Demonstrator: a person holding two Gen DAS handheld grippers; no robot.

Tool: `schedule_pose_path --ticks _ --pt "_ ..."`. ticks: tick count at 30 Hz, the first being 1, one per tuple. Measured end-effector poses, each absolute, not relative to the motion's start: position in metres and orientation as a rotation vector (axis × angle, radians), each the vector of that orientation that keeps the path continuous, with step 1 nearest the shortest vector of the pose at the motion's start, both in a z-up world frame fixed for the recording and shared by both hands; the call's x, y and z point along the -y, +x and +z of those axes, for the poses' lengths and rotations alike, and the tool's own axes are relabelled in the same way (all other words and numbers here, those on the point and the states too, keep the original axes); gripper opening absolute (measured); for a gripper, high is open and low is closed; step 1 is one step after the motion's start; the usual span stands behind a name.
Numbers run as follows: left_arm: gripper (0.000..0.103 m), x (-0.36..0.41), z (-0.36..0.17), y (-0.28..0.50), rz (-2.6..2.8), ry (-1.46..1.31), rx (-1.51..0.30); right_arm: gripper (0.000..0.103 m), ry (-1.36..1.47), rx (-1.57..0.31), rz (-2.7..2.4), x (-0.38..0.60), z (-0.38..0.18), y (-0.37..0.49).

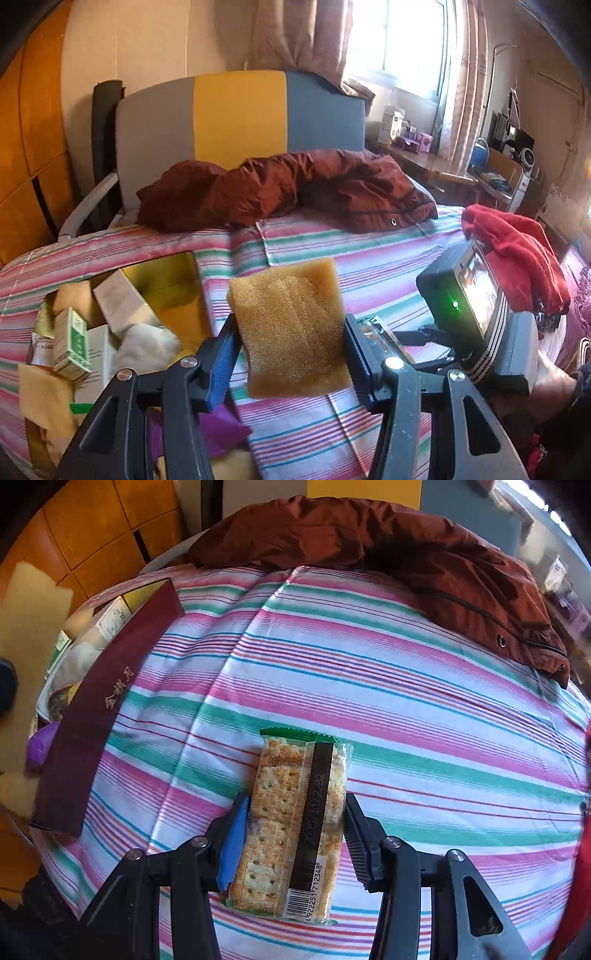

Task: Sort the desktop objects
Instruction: 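Carry the cracker packet and tan sponge into the gold tray and open both tools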

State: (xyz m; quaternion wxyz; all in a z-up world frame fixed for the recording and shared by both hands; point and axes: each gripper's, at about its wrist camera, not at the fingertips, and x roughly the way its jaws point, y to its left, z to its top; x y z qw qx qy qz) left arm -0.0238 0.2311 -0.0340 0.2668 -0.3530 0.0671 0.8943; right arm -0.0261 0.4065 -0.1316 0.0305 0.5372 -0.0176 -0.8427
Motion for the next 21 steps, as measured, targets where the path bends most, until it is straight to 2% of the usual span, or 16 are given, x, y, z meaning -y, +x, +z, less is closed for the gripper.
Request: schedule_pose_path --ticks 21 --pt "0.054 -0.165 -0.036 -0.021 2.491 -0.983 -0.089 0.049 1.618 0.229 -2.618 -0.366 -0.132 -0.018"
